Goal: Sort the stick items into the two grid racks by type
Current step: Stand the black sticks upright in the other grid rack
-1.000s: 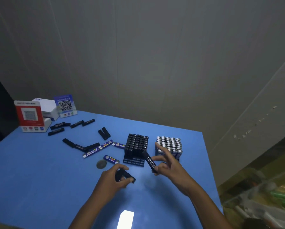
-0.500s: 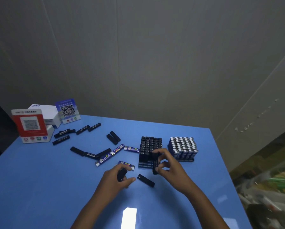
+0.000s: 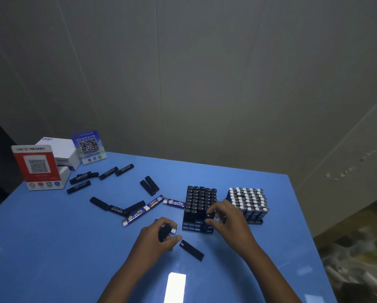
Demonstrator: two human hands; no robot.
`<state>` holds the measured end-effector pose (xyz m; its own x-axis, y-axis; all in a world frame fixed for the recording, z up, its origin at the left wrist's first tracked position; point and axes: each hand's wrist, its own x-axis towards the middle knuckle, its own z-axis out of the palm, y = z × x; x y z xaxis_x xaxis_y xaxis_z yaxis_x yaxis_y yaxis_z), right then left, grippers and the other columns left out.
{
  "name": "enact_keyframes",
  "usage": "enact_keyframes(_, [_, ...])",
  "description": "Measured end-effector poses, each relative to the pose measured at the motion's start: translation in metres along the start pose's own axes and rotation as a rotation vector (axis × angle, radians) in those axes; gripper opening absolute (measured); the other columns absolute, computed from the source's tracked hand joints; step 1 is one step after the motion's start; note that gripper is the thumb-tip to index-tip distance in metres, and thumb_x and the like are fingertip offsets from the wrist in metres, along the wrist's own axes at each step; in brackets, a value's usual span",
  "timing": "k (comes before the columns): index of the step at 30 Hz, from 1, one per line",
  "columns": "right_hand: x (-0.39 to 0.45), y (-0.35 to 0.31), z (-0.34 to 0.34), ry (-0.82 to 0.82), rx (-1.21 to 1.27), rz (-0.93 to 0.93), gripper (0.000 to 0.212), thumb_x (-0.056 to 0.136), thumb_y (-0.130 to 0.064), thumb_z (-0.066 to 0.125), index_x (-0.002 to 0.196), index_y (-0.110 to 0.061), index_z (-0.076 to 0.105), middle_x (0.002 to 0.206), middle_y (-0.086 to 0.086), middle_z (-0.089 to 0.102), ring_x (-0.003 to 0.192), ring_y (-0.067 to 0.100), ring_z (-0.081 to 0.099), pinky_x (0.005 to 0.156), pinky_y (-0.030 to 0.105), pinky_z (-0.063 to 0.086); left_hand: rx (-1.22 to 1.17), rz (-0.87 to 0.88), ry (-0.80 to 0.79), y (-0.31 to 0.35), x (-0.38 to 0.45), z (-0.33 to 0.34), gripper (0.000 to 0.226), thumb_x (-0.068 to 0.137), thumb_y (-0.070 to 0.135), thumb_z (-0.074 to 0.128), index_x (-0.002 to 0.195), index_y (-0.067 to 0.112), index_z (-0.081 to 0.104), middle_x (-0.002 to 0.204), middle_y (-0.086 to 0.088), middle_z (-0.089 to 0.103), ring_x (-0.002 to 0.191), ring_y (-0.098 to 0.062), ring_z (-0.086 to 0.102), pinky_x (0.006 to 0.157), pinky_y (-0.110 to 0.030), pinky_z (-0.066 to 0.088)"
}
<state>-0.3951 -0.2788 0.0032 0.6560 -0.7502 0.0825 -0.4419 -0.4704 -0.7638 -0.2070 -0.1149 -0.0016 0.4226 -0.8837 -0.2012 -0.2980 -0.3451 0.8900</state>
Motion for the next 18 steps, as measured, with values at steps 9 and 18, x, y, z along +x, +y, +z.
enact_keyframes(9, [0.018,0.019,-0.001,-0.111,-0.178,-0.067,0.018,0.089,-0.015,0.069,0.085,-0.03,0.058,0.084,-0.014,0.054,0.079,0.003,0.054,0.067,0.015,0.042,0.0,-0.031,0.037,-0.005,0.016,0.015,0.024,0.078,0.028,0.081,0.097,0.029,0.066,0.076,-0.007,0.069,0.063,-0.012,0.068,0.068,-0.022,0.055])
enact_keyframes(18, [0.032,0.026,0.015,-0.107,-0.285,-0.102,0.024,0.086,-0.006,0.067,0.094,-0.022,0.051,0.091,-0.011,0.055,0.081,0.006,0.05,0.069,0.02,0.042,0.046,-0.055,0.036,-0.009,0.02,0.017,0.022,0.085,0.025,0.074,0.101,0.035,0.061,0.074,0.003,0.07,0.069,-0.008,0.067,0.073,-0.023,0.055])
